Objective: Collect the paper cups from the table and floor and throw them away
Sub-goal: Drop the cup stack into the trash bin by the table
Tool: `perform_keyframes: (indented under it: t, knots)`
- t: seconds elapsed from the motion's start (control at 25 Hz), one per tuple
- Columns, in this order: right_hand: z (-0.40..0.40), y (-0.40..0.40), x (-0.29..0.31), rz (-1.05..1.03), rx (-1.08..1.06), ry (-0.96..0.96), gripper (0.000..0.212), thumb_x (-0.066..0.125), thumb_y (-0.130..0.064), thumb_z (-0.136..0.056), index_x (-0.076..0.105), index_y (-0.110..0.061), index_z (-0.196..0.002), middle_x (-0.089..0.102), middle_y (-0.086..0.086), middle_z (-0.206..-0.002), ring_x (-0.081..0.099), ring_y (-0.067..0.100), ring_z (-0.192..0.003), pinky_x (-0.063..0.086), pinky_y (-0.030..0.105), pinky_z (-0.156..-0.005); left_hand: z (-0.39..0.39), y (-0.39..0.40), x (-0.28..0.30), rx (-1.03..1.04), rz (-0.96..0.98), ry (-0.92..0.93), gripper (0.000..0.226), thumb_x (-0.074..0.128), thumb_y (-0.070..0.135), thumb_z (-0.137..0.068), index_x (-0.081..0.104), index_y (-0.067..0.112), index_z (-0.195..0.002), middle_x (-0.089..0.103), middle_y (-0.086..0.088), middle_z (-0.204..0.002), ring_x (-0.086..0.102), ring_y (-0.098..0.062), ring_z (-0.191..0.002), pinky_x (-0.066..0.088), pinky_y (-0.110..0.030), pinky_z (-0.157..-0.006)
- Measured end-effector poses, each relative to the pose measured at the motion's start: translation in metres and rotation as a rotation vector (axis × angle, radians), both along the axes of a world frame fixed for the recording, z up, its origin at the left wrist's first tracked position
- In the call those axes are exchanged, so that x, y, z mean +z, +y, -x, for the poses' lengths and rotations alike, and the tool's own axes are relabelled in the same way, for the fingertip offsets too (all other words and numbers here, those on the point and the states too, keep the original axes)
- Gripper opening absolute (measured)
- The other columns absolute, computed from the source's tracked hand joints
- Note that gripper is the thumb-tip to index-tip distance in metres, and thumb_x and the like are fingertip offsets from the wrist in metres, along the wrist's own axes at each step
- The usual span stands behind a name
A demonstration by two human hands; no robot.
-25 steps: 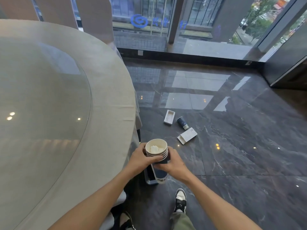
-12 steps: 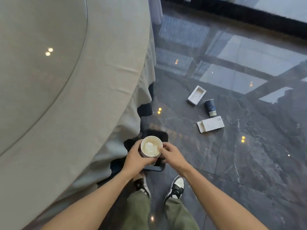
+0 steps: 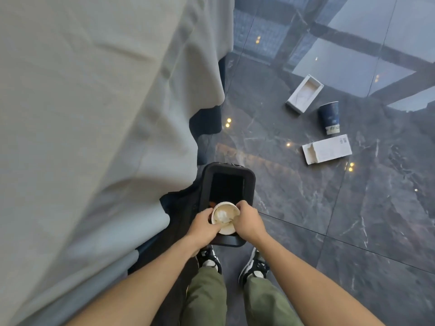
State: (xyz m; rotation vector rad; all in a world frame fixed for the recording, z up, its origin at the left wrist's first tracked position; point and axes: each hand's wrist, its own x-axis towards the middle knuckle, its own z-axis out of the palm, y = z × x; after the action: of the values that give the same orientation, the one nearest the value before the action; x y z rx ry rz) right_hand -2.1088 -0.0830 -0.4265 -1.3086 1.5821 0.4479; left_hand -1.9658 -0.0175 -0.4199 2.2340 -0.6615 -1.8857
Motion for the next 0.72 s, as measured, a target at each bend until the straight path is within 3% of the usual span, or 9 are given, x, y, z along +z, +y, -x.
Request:
perform_keyframes:
  t: [0.12,0.24,0.32,0.4,0.48,0.52,0.64,0.72]
  knots:
    - [-0.009,-0.001,-0.025,-0.030,0.186,0.070,0.025,0.049,-0.002,-0.089,0.062,-0.005,-0.111,0.067,0.015,-0.114,0.067,0.038,-0.102,0.057,0.045,-0.084,0.005,0.003,-0.020,-0.006,-0.095,-0.011,0.017,0.058,0.004,-0.088,0.065,0.019,-0.091,0.069,-0.005,-0.089,0.058,-0.014,-0.073,0.040,-0.024,-0.056]
    - [-0.016,-0.002,-0.042,-0.033,0.352,0.100,0.022,0.057,-0.002,-0.090,0.064,-0.002,-0.111,0.065,0.017,-0.118,0.068,0.039,-0.105,0.050,0.039,-0.078,0.010,0.010,-0.030,0.003,-0.136,-0.027,0.020,0.051,0.001,-0.088,0.065,0.015,-0.087,0.067,-0.006,-0.082,0.054,-0.015,-0.068,0.039,-0.025,-0.057]
    - [-0.022,-0.003,-0.053,-0.024,0.445,0.115,0.024,0.062,-0.004,-0.090,0.063,-0.003,-0.113,0.069,0.016,-0.117,0.069,0.037,-0.106,0.050,0.038,-0.077,0.007,0.013,-0.035,0.017,-0.138,-0.030,0.026,0.047,-0.003,-0.088,0.070,0.009,-0.092,0.075,-0.015,-0.095,0.059,-0.019,-0.075,0.046,-0.031,-0.064]
    - [-0.029,-0.002,-0.063,-0.032,0.515,0.122,0.029,0.066,-0.006,-0.091,0.062,-0.004,-0.119,0.071,0.015,-0.118,0.070,0.035,-0.107,0.054,0.038,-0.080,0.001,0.016,-0.040,0.029,-0.134,-0.015,0.036,0.045,-0.006,-0.092,0.074,0.007,-0.106,0.077,-0.013,-0.111,0.070,-0.023,-0.097,0.058,-0.038,-0.084]
    - [-0.036,-0.001,-0.077,-0.048,0.544,0.118,0.030,0.064,-0.005,-0.093,0.064,-0.005,-0.123,0.072,0.014,-0.118,0.071,0.033,-0.107,0.057,0.037,-0.083,-0.006,0.017,-0.044,0.056,-0.122,-0.020,0.043,0.044,-0.007,-0.095,0.074,0.010,-0.121,0.075,-0.008,-0.121,0.070,-0.025,-0.115,0.056,-0.042,-0.103]
    - [-0.039,-0.001,-0.083,-0.059,0.554,0.112,0.031,0.062,-0.005,-0.094,0.064,-0.005,-0.125,0.072,0.014,-0.119,0.071,0.032,-0.107,0.057,0.036,-0.085,-0.009,0.016,-0.046,0.061,-0.103,-0.032,0.044,0.044,-0.006,-0.096,0.074,0.013,-0.124,0.076,-0.006,-0.121,0.069,-0.023,-0.117,0.055,-0.038,-0.103]
    - [-0.038,0.000,-0.089,-0.085,0.558,0.107,0.033,0.058,-0.006,-0.096,0.063,-0.003,-0.129,0.069,0.017,-0.125,0.069,0.034,-0.114,0.056,0.037,-0.090,-0.012,0.015,-0.055,0.036,-0.050,-0.090,0.042,0.048,-0.001,-0.097,0.076,0.018,-0.121,0.077,0.000,-0.110,0.069,-0.016,-0.106,0.051,-0.020,-0.080]
    - [-0.031,0.002,-0.077,-0.097,0.510,0.078,0.035,0.056,-0.006,-0.095,0.062,-0.002,-0.130,0.067,0.019,-0.127,0.068,0.037,-0.116,0.056,0.039,-0.093,-0.008,0.019,-0.052,0.036,-0.050,-0.097,0.046,0.052,0.002,-0.096,0.068,0.020,-0.135,0.074,-0.001,-0.122,0.066,-0.014,-0.110,0.049,-0.018,-0.081]
